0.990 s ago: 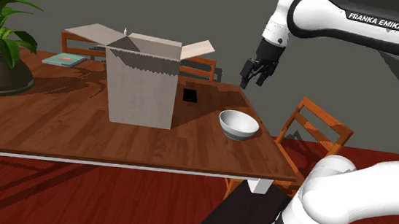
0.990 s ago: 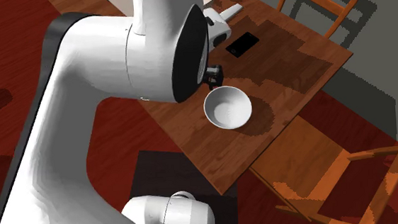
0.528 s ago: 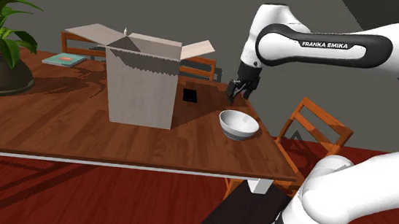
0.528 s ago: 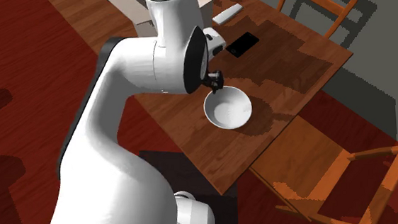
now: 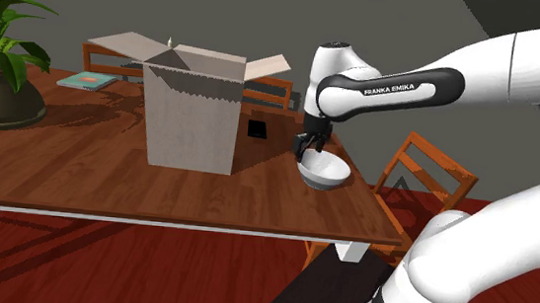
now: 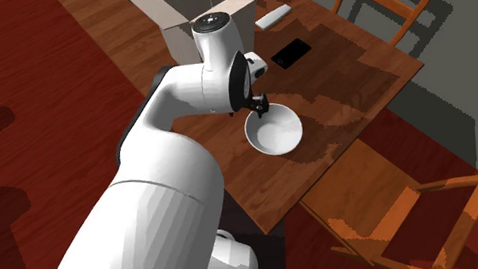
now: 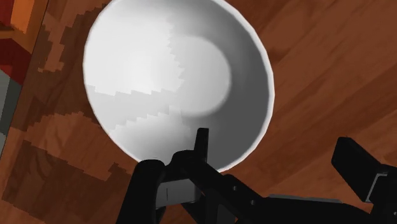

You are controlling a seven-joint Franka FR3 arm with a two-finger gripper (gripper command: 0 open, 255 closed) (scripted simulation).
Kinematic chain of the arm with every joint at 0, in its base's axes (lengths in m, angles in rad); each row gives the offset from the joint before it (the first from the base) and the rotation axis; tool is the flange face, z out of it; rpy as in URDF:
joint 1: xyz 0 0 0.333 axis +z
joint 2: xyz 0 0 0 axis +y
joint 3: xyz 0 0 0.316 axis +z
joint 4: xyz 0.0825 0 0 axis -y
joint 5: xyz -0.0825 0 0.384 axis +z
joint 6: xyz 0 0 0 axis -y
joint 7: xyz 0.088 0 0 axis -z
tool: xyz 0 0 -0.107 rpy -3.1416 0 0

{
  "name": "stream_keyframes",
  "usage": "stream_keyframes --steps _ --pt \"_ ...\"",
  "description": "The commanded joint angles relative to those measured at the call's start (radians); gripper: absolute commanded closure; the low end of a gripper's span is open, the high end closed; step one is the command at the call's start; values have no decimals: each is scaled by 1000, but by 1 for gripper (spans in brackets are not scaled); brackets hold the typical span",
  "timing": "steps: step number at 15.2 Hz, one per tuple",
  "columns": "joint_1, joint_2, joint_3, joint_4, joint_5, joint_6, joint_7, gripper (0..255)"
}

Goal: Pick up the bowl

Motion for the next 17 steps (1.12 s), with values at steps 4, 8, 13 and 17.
stream_keyframes --steps 4,8,13,17 --pt "-4 27 -2 -48 -12 74 14 0" --pt "-5 35 -4 -63 -15 96 17 255" --pt "-5 37 -4 -63 -15 97 17 255" --pt "-5 36 -3 -63 -15 97 18 255"
